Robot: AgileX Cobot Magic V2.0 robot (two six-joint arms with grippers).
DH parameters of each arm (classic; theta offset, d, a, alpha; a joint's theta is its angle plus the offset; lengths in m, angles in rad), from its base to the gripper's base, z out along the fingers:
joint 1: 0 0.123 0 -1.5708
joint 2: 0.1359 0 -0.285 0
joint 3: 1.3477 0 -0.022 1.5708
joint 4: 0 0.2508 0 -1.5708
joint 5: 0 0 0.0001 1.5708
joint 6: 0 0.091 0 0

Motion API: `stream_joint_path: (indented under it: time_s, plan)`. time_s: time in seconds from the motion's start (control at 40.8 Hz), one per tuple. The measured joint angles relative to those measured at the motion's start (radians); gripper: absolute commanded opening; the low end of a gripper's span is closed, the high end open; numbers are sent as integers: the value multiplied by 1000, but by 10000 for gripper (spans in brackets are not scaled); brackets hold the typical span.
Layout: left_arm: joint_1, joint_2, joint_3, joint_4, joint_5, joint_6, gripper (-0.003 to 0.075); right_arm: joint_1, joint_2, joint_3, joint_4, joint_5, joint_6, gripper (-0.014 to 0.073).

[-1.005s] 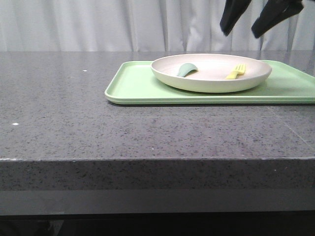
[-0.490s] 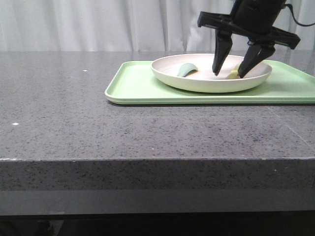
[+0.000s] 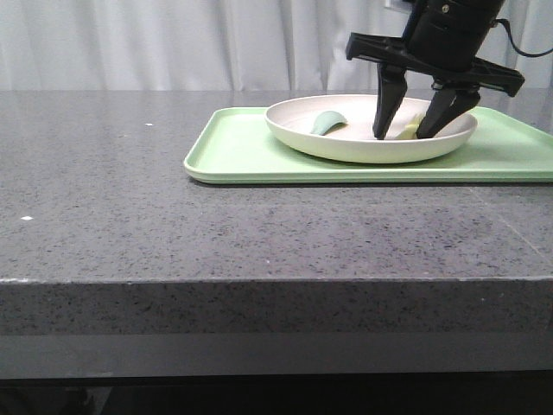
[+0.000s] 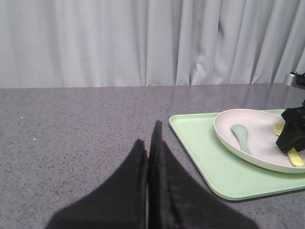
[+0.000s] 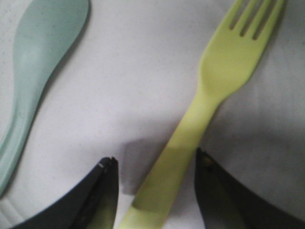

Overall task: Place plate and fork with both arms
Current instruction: 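Lower the right gripper onto the yellow fork and grasp it, then lift the fork with the right gripper off the plate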

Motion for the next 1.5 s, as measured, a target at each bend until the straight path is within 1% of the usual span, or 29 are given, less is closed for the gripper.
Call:
stream_joint_path:
  time_s: [0.049, 0.098, 0.147, 0.172, 0.221, 0.27, 0.343, 0.392, 0.711, 0.833, 0.98, 1.103, 1.299, 1.495]
  plan:
    - [0, 0, 0, 0, 0, 0, -18, 0, 4, -2, 0, 2, 0, 386]
    - [0, 0, 0, 0, 0, 0, -18, 0, 4, -2, -2, 2, 0, 347]
    - [0, 0, 0, 0, 0, 0, -18, 0, 4, -2, -4, 4, 0, 265]
    - [0, 0, 0, 0, 0, 0, -18, 0, 4, -4, -4, 4, 0, 241]
    - [0, 0, 0, 0, 0, 0, -18, 0, 6, -5, -6, 9, 0, 144]
    - [0, 0, 0, 0, 0, 0, -18, 0, 10, -12, -6, 13, 0, 68]
    - [0, 0, 0, 0, 0, 0, -18, 0, 13, -25, -6, 24, 0, -8]
    - [0, 0, 0, 0, 0, 0, -18, 0, 14, -39, -6, 35, 0, -38]
    - [0, 0, 0, 0, 0, 0, -18, 0, 17, -189, -6, 135, 0, -43]
    - [0, 0, 0, 0, 0, 0, -18, -2, 17, -244, -42, 182, -6, -43]
    - [0, 0, 0, 0, 0, 0, -18, -22, -7, -258, -154, 221, -8, -43]
    - [0, 0, 0, 0, 0, 0, -18, -58, -25, -259, -221, 256, -8, -43]
    - [0, 0, 0, 0, 0, 0, -18, -132, -18, -255, -250, 286, -31, -42]
    - [0, 0, 0, 0, 0, 0, -18, -177, 40, -254, -254, 294, -51, -40]
